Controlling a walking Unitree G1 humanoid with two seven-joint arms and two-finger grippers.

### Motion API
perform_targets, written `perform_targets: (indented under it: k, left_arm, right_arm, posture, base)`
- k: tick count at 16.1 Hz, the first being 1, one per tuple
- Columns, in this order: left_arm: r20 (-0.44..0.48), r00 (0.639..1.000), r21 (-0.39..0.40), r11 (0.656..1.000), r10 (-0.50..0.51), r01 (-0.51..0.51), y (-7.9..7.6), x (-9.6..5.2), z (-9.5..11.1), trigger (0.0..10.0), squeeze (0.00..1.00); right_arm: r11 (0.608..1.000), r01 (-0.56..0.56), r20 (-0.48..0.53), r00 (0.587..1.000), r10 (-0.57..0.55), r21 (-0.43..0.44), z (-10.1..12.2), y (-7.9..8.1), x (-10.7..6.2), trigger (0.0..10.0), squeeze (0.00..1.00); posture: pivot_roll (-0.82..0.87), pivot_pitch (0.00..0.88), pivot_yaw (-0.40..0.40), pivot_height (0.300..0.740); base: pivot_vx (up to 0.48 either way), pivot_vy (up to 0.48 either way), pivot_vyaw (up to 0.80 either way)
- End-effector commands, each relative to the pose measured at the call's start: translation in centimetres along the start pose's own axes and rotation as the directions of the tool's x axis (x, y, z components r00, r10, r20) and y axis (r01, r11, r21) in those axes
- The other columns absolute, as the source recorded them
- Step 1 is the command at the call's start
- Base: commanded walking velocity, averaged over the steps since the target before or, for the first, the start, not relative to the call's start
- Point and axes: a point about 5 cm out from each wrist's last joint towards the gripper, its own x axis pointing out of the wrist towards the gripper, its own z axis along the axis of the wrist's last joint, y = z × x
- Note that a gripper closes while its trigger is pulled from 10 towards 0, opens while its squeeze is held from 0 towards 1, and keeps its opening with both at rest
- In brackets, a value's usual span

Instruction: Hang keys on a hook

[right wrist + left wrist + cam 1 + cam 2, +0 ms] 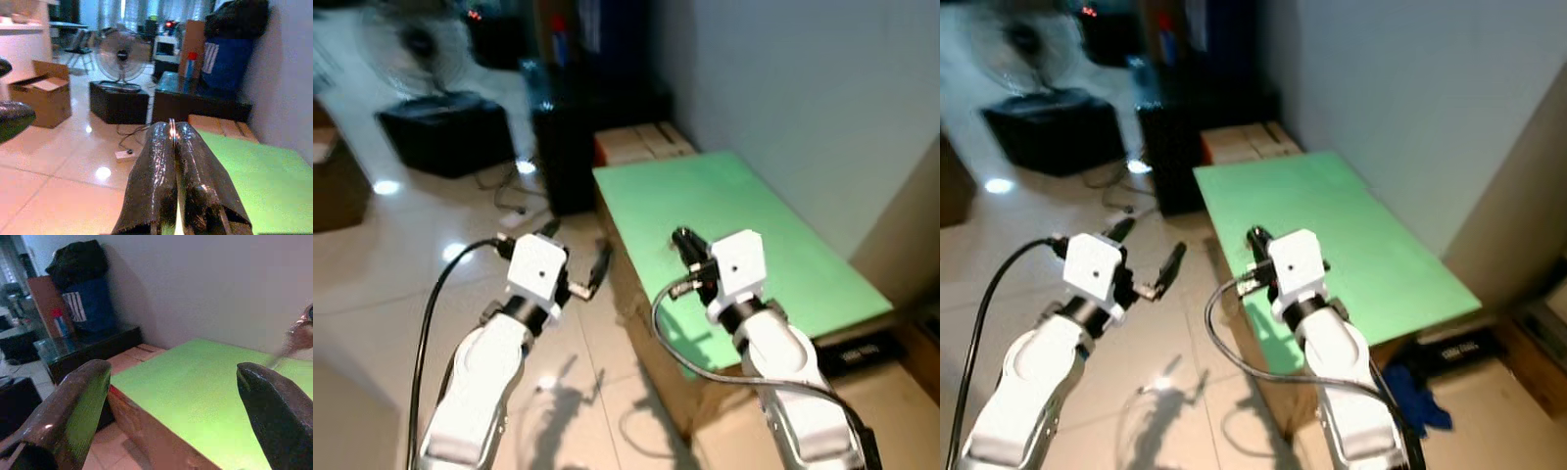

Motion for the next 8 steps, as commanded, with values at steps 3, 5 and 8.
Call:
perform_targets:
  k: [3,5,8]
  left_arm:
    - [0.012,1.0,0.008,1.0,-0.002,0.002,-0.4,-0.16,0.31,10.0,0.0]
    - [0.012,1.0,0.009,1.0,0.001,-0.001,-0.48,-0.21,0.27,10.0,0.0]
    - [0.008,1.0,0.015,1.0,0.015,-0.015,-0.35,-0.24,0.24,10.0,0.0]
  right_arm:
    - [1.0,-0.011,-0.001,1.0,0.011,-0.002,-0.02,-0.22,0.07,10.0,0.0]
    - [1.0,-0.024,-0.001,1.0,0.024,-0.004,-0.03,-0.15,0.13,10.0,0.0]
    - [0.999,-0.037,-0.002,0.999,0.037,-0.006,-0.07,-0.03,0.23,10.0,0.0]
  posture:
    - [0.02,0.0,0.029,0.74]
    - [0.02,0.0,0.025,0.74]
    - [0.02,0.0,0.024,0.74]
  base:
    - [0.0,-0.38,0.8]
    - [0.0,-0.379,0.8]
    - [0.0,-0.377,0.8]
